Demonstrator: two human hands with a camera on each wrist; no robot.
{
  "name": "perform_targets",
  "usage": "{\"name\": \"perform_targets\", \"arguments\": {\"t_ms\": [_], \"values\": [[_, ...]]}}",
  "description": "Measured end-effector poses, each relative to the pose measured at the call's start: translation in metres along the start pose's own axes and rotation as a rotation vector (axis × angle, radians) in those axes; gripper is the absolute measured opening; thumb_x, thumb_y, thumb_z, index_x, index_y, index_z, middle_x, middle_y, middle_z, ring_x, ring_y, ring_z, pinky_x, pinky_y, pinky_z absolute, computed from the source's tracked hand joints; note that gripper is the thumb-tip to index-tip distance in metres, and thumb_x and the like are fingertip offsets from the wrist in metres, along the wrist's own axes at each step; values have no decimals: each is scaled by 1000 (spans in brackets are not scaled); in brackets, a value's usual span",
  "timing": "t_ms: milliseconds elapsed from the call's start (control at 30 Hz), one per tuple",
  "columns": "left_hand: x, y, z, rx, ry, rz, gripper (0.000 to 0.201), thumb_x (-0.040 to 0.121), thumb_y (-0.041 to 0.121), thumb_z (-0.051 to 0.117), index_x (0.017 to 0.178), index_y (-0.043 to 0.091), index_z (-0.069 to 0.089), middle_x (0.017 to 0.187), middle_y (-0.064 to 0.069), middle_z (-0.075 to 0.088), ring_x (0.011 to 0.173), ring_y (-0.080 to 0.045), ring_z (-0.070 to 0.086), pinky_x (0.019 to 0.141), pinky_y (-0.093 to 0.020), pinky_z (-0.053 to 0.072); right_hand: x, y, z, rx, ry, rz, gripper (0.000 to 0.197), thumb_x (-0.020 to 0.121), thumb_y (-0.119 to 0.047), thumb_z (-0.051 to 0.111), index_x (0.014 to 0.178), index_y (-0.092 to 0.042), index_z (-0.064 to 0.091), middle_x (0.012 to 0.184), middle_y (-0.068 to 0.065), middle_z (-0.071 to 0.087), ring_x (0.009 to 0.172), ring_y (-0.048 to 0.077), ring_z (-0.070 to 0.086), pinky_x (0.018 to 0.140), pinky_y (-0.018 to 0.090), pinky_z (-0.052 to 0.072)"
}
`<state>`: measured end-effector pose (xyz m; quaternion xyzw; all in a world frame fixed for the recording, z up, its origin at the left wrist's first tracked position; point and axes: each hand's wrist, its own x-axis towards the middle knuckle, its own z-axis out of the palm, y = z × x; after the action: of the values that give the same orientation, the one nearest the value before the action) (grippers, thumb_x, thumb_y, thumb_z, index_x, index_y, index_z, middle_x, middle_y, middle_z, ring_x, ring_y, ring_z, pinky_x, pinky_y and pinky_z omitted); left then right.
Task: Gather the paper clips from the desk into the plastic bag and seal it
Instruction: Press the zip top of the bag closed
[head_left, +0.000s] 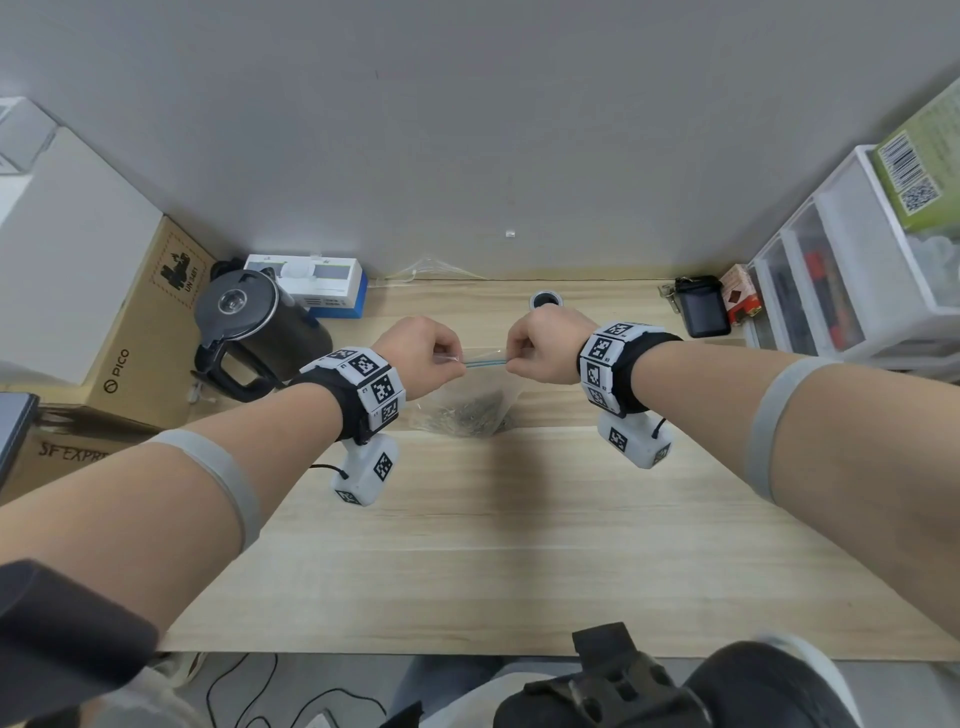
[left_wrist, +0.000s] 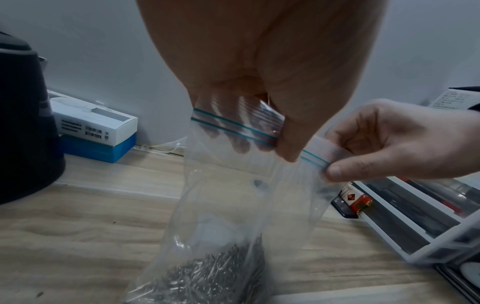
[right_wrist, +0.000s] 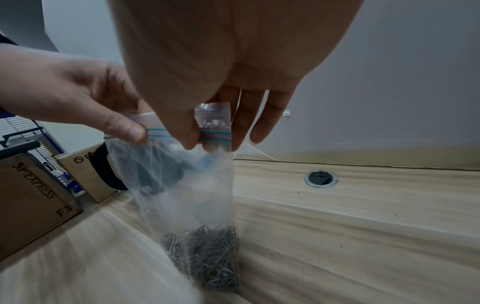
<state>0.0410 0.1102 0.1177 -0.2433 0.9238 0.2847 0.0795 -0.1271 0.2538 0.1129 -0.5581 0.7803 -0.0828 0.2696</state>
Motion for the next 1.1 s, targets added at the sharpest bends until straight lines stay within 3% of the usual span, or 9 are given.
{"name": "perform_targets", "arguments": {"t_ms": [133, 433, 533, 667, 767, 867, 967, 1033, 1100], "values": [[-1, -3, 0, -23, -3, 0, 9, 83, 25, 72, 77, 19, 74, 80, 3, 71, 83, -20, 63, 75, -30, 51, -2, 6, 1, -20, -4, -5, 23, 80, -34, 69, 97, -20, 70, 86, -8, 65, 77, 16, 59, 67, 27, 49], [-2, -9, -2, -107, 20, -8, 10, 84, 20, 74, 79, 12, 75, 80, 2, 71, 85, -17, 65, 72, -21, 45, 1, 21, 13, 83, -30, 65, 25, 73, -39, 71, 92, -23, 68, 91, -5, 68, 86, 18, 65, 77, 40, 57], [-2, -15, -2, -156, 23, -29, 11, 84, 21, 77, 81, 10, 76, 82, 0, 73, 85, -16, 67, 72, -12, 45, 3, 26, 21, 212, -9, 105, 25, 71, -39, 74, 90, -23, 68, 90, -4, 69, 88, 16, 66, 79, 37, 57], [-2, -23, -6, -275, 42, -115, 14, 81, 28, 82, 84, 14, 78, 85, 1, 75, 84, -11, 69, 81, -22, 53, 10, 30, 38, 415, -32, 150, 31, 70, -37, 79, 95, -22, 69, 101, 1, 71, 96, 20, 67, 87, 36, 56], [-3, -30, -6, -407, 87, -178, 19, 78, 24, 85, 89, 11, 78, 88, 0, 75, 80, -6, 68, 77, -17, 52, 18, 30, 55, 455, -62, 181, 32, 72, -30, 81, 101, -25, 67, 105, -3, 67, 101, 14, 64, 87, 28, 51], [-1, -42, -3, -556, 157, -271, 42, 71, 27, 90, 107, 13, 73, 95, -3, 76, 88, -9, 71, 83, -19, 53, 26, 30, 73, 458, -50, 191, 37, 69, -32, 84, 99, -29, 62, 107, -2, 65, 101, 16, 63, 90, 33, 52], [1, -64, 3, -594, 185, -390, 76, 65, 41, 92, 130, 21, 59, 108, 3, 72, 101, -9, 68, 89, -23, 50, 35, 34, 88, 473, -43, 206, 47, 68, -30, 85, 106, -24, 58, 111, -2, 62, 105, 17, 61, 95, 36, 50], [0, -80, 10, -651, 89, -460, 104, 48, 53, 95, 137, 23, 49, 119, 3, 65, 111, -13, 64, 100, -33, 49, 40, 37, 93, 501, -41, 233, 52, 67, -30, 85, 109, -25, 53, 113, -6, 60, 110, 13, 58, 99, 35, 48], [-2, -93, 23, -695, -78, -481, 114, 40, 49, 98, 136, 19, 46, 123, -1, 65, 115, -17, 63, 105, -40, 48, 48, 41, 100, 523, -49, 233, 53, 68, -30, 86, 107, -27, 51, 112, -8, 61, 109, 12, 58, 100, 35, 47]]}}
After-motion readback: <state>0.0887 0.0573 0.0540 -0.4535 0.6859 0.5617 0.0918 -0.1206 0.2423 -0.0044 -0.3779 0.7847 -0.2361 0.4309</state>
